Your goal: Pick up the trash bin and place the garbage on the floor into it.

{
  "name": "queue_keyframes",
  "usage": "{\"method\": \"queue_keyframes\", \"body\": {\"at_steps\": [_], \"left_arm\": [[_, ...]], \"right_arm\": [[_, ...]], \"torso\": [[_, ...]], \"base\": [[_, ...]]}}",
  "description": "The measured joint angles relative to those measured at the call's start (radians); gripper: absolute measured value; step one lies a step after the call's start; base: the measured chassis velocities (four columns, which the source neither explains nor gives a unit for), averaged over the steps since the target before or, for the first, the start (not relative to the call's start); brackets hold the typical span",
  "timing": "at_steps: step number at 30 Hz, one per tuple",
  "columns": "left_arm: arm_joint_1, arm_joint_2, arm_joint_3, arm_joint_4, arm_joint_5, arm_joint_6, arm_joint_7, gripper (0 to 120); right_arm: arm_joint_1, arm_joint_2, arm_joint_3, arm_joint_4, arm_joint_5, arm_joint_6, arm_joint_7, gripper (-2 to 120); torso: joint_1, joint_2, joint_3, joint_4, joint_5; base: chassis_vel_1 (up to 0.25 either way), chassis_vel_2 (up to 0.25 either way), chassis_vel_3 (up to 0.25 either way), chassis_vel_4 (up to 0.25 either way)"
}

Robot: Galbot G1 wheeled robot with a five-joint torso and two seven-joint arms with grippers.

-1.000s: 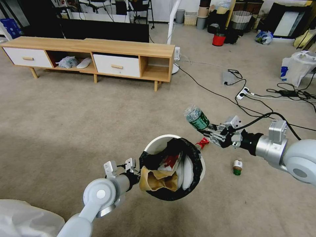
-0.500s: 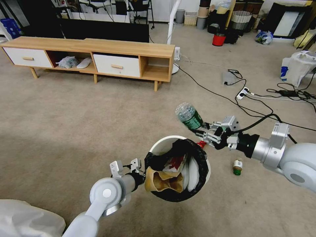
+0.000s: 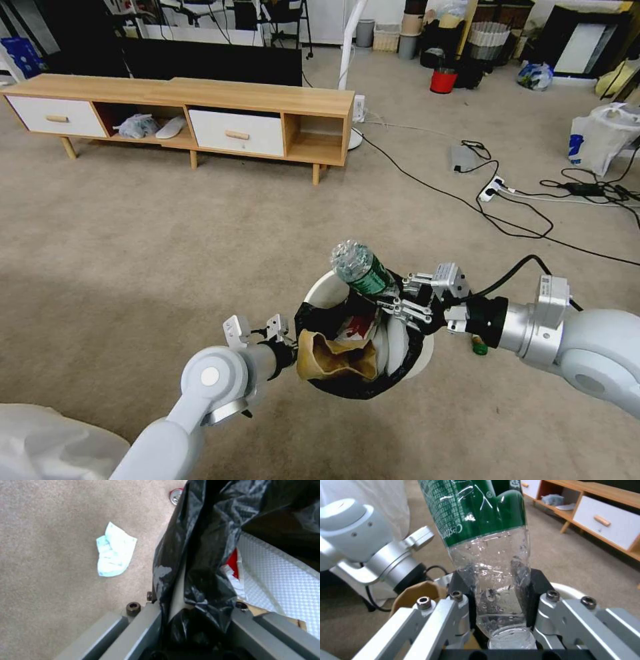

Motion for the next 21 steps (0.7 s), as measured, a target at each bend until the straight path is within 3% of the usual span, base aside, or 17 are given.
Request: {"method": "queue_keyframes", "body": {"at_steps": [8, 21], "left_arm": [[-0.011, -0.004, 0.003, -0.019, -0.061, -0.007, -0.042, 0], [-0.006, -0.024, 0.009, -0.023, -0.063, -0.007, -0.051, 0]], "right_arm": [[0.001, 0.011, -0.020, -0.008, -0.027, 0.009, -0.019, 24], [0.003, 0.026, -0.039, -0.022, -0.052, 0.010, -0.023, 24]], "torso": [[0.000, 0.000, 0.000, -0.0001, 0.0001], [0.000, 0.000, 0.000, -0.0001, 0.0001]], "base": [[0.000, 0.000, 0.000, 0.000], [0.000, 0.000, 0.000, 0.000]]}}
